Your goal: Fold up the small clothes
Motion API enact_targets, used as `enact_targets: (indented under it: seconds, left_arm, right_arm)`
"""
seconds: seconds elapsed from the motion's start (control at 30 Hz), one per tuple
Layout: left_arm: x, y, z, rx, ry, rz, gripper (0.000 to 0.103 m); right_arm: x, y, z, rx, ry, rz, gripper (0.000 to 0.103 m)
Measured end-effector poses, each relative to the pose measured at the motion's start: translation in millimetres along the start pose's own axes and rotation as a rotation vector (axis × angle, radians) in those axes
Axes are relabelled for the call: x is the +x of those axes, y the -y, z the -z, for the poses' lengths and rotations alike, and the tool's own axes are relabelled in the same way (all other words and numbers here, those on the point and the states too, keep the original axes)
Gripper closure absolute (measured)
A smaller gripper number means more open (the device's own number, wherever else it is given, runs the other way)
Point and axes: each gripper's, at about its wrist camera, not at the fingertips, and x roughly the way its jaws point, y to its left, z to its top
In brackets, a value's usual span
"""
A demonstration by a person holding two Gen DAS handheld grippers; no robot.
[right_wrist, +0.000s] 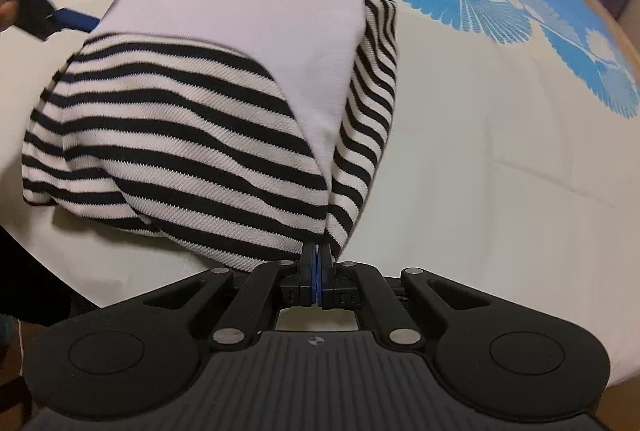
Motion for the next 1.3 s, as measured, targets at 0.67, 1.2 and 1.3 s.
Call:
enact_targets:
  seconds: [0.67, 1.2, 1.3]
  left_arm:
    - [14.7, -9.4, -39.8, 0.013, 0.031, 0.026, 0.06]
    - [-132.6, 16.2, -30.0, 0.281, 0.185, -0.192, 0.039]
    - [-130.8, 19.6, -1.3, 0.375, 0.171, -0.189, 0.04]
  right_arm:
    - [2.1, -15.6, -16.4, 0.052, 0.004, 0.025, 0.103]
    - [-20.6, -24.8, -56.4, 0.219, 0.081, -0.036, 0.103]
    - [-46.6, -14.4, -71.1, 0.265, 0.239, -0.083, 0.101]
